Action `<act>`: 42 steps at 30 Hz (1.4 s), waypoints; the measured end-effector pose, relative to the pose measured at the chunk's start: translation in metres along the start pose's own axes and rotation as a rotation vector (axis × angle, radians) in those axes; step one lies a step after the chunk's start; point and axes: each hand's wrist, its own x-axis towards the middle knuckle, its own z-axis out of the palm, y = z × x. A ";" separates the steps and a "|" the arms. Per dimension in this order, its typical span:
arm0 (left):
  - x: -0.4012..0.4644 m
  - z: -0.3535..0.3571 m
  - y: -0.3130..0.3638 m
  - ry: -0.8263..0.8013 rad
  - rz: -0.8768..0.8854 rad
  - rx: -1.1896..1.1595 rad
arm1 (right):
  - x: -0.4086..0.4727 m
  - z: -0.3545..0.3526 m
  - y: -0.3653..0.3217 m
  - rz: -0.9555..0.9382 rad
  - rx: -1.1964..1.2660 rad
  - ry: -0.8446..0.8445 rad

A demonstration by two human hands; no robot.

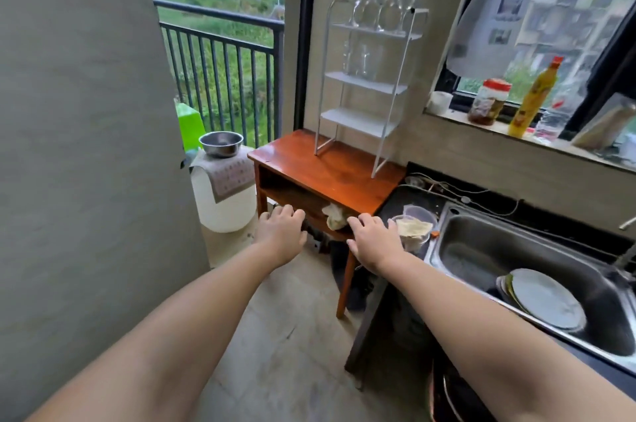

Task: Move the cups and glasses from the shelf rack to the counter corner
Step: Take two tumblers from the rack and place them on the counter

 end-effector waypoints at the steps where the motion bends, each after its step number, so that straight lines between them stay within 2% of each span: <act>1: 0.016 0.000 -0.009 -0.001 -0.002 0.001 | 0.018 -0.001 -0.002 -0.003 -0.005 0.005; 6: 0.110 -0.005 -0.059 0.040 0.040 0.006 | 0.120 -0.008 -0.015 0.036 0.003 0.061; 13: 0.256 -0.054 -0.112 0.090 0.167 0.003 | 0.252 -0.048 -0.025 0.165 0.048 0.169; 22: 0.409 -0.055 -0.095 0.097 0.257 -0.122 | 0.389 -0.079 0.024 0.285 0.097 0.210; 27: 0.511 -0.067 -0.072 0.136 0.289 -0.273 | 0.470 -0.102 0.070 0.321 0.187 0.365; 31: 0.594 -0.083 -0.050 0.170 0.273 -0.440 | 0.533 -0.125 0.110 0.338 0.302 0.468; 35: 0.656 -0.091 -0.030 0.210 0.196 -0.682 | 0.590 -0.143 0.144 0.442 0.555 0.570; 39: 0.696 -0.091 -0.018 0.163 0.030 -0.902 | 0.629 -0.144 0.159 0.573 0.770 0.651; 42: 0.716 -0.087 -0.015 0.134 -0.009 -0.989 | 0.644 -0.145 0.163 0.635 0.939 0.693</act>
